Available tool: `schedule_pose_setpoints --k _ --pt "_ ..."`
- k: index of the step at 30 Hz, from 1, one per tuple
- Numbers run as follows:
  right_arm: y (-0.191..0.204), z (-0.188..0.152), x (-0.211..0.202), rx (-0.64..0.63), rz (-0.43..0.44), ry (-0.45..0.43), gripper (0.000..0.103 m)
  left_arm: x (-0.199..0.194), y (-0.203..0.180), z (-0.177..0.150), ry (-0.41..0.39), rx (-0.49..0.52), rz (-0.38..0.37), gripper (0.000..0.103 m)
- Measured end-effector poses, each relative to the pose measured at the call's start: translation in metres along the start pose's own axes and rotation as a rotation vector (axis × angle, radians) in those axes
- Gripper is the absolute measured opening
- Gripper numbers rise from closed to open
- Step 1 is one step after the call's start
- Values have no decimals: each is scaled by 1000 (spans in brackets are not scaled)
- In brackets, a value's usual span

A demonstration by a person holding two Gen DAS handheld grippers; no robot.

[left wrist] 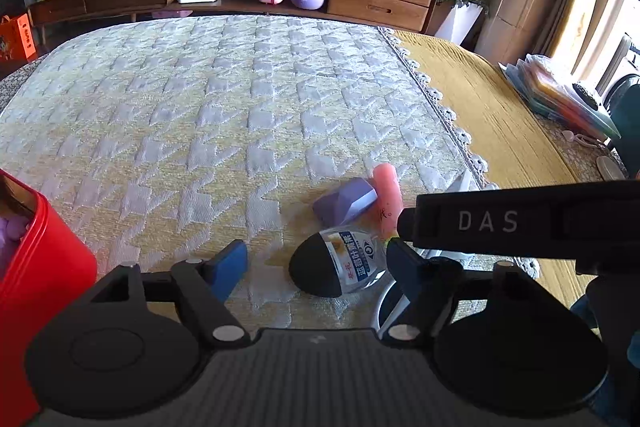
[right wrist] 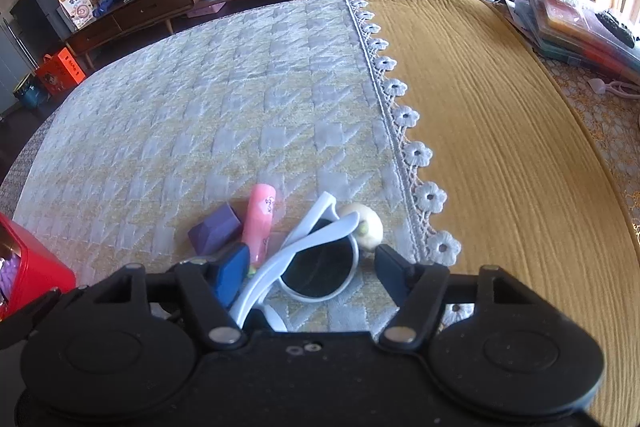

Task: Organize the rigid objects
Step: 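Grasp the black-and-white bottle with the left tool while the right grasps the white sunglasses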

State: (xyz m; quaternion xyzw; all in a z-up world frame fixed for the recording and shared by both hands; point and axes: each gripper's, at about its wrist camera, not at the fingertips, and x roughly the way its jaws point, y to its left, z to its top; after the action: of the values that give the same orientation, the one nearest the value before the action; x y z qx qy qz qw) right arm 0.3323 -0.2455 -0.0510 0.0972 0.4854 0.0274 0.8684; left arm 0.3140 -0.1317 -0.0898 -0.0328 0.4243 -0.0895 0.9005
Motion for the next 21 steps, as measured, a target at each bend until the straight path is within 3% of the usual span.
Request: schedule_pose_setpoints --k 5,7,14,21 --pt "2 -4 -3 -22 8 0 57 -6 2 -3 -3 4 -42 51" --pt "3 -6 -4 -24 14 1 50 -8 2 -4 -4 -1 -38 51" --pt "-7 -12 -12 -14 43 6 42 -20 5 -8 -17 17 -42 37" --pt "-15 -23 -29 -50 92 13 38 -25 7 -13 -1 45 -32 35"
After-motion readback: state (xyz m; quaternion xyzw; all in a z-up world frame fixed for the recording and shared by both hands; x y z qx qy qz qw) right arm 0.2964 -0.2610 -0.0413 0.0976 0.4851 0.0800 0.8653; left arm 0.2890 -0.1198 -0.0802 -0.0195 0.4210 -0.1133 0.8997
